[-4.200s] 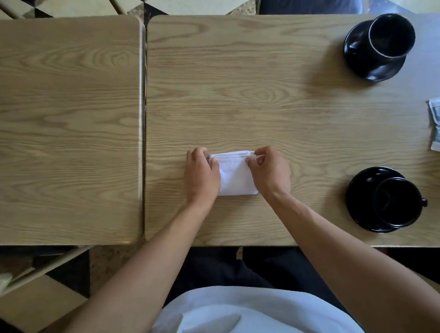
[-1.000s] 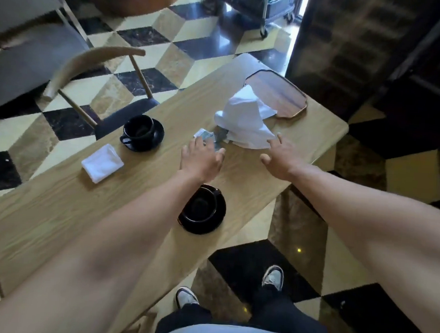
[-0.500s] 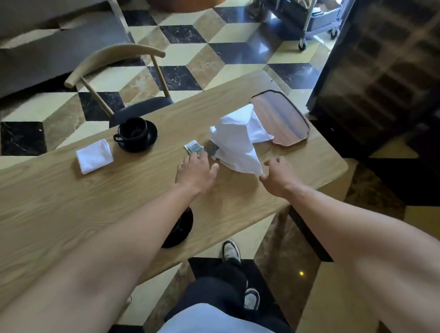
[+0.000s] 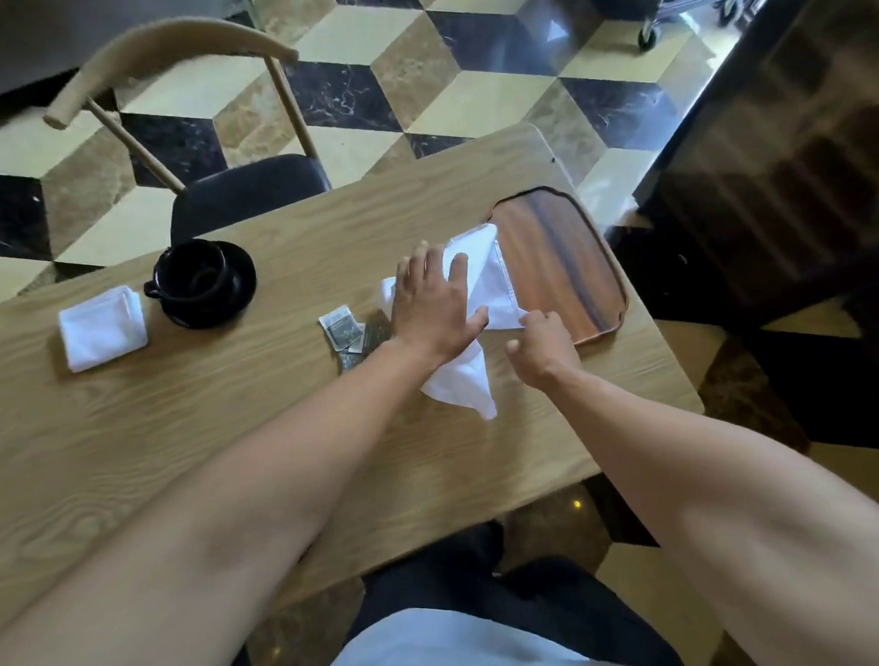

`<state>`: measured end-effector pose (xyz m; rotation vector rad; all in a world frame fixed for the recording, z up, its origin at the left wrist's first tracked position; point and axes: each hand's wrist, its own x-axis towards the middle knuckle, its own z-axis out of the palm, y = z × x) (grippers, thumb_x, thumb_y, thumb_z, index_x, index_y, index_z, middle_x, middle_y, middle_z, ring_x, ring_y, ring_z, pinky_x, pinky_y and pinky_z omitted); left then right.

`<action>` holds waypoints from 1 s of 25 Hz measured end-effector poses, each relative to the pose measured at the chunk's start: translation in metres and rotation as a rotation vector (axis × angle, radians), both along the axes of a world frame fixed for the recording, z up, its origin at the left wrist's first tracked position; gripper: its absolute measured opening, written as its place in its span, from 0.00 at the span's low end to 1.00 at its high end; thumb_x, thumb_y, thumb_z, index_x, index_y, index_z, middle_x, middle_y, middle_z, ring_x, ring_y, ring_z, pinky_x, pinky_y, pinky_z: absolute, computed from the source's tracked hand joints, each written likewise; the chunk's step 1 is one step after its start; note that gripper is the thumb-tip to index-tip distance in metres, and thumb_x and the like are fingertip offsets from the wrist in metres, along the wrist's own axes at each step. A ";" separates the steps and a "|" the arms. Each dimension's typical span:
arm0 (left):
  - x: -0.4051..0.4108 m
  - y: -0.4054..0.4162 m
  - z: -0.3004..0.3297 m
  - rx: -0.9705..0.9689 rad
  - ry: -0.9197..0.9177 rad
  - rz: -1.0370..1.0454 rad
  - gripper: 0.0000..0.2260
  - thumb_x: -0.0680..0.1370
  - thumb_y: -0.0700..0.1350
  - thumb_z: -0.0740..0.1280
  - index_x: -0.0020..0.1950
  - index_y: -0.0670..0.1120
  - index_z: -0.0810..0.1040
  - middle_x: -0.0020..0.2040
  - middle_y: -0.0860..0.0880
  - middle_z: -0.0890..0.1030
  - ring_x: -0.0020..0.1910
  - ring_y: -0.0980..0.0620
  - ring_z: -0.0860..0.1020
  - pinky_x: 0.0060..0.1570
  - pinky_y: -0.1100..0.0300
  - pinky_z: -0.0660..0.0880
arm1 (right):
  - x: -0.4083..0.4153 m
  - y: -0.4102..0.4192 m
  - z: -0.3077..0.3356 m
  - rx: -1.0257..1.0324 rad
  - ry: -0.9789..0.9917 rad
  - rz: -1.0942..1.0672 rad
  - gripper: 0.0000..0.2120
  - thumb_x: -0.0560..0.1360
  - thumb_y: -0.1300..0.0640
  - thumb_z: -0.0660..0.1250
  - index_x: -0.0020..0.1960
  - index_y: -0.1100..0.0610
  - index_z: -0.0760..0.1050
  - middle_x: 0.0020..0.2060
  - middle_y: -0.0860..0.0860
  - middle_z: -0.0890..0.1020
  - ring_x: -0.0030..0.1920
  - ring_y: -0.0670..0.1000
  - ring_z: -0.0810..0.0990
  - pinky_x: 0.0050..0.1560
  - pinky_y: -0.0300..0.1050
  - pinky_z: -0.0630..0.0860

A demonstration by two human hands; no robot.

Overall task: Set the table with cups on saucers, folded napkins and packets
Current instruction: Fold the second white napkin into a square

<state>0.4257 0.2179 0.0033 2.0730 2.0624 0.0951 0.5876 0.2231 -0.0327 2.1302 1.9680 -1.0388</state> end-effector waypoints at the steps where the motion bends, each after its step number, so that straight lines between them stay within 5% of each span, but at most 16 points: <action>1: 0.003 0.010 -0.004 -0.047 0.042 0.057 0.31 0.75 0.57 0.67 0.73 0.43 0.67 0.71 0.39 0.68 0.73 0.38 0.63 0.74 0.44 0.57 | 0.000 0.008 -0.003 -0.009 0.009 -0.018 0.20 0.79 0.57 0.64 0.69 0.62 0.69 0.66 0.60 0.71 0.67 0.62 0.72 0.69 0.54 0.69; 6: 0.008 0.031 -0.018 -0.091 0.040 0.182 0.18 0.74 0.47 0.65 0.62 0.42 0.73 0.59 0.41 0.76 0.58 0.39 0.73 0.56 0.49 0.67 | 0.000 0.037 -0.022 -0.017 0.028 -0.081 0.16 0.79 0.52 0.66 0.64 0.58 0.72 0.62 0.58 0.70 0.63 0.60 0.72 0.61 0.55 0.73; 10: 0.008 0.034 -0.014 -0.165 -0.083 0.315 0.14 0.77 0.44 0.61 0.60 0.41 0.75 0.57 0.41 0.77 0.58 0.38 0.75 0.58 0.46 0.70 | 0.004 0.059 -0.016 0.065 0.111 -0.078 0.08 0.76 0.53 0.63 0.48 0.57 0.76 0.52 0.53 0.74 0.57 0.57 0.70 0.58 0.52 0.71; 13: 0.003 0.031 -0.001 -0.172 -0.211 0.434 0.11 0.76 0.42 0.60 0.56 0.41 0.76 0.55 0.41 0.77 0.55 0.37 0.76 0.52 0.49 0.73 | 0.005 0.076 0.011 0.140 0.420 -0.199 0.10 0.68 0.51 0.63 0.34 0.56 0.68 0.32 0.46 0.73 0.38 0.50 0.70 0.37 0.46 0.68; 15: 0.006 0.021 0.010 -0.146 -0.312 0.466 0.07 0.75 0.42 0.63 0.50 0.41 0.75 0.51 0.44 0.77 0.51 0.40 0.75 0.45 0.53 0.69 | 0.009 0.085 0.034 0.040 0.753 -0.221 0.10 0.66 0.53 0.63 0.31 0.53 0.64 0.27 0.42 0.66 0.31 0.46 0.63 0.30 0.42 0.61; 20: 0.022 -0.003 0.047 -0.245 -0.799 0.652 0.13 0.71 0.55 0.69 0.42 0.47 0.72 0.40 0.51 0.74 0.39 0.50 0.72 0.39 0.55 0.68 | 0.001 0.112 0.093 -0.182 1.048 -0.043 0.10 0.63 0.59 0.62 0.25 0.51 0.65 0.25 0.43 0.64 0.28 0.45 0.60 0.31 0.42 0.56; 23: 0.030 -0.009 0.074 -0.078 -1.318 0.929 0.13 0.69 0.54 0.62 0.43 0.46 0.78 0.40 0.49 0.81 0.36 0.48 0.78 0.32 0.58 0.73 | -0.008 0.107 0.120 -0.282 1.102 0.084 0.08 0.63 0.59 0.61 0.28 0.51 0.65 0.30 0.51 0.63 0.32 0.51 0.59 0.37 0.49 0.49; 25: 0.025 -0.015 0.087 0.110 -1.371 0.936 0.15 0.68 0.49 0.61 0.48 0.50 0.84 0.39 0.52 0.84 0.34 0.50 0.81 0.31 0.58 0.73 | -0.012 0.100 0.138 -0.338 1.116 0.179 0.08 0.65 0.59 0.62 0.32 0.51 0.62 0.36 0.56 0.62 0.38 0.57 0.58 0.42 0.57 0.49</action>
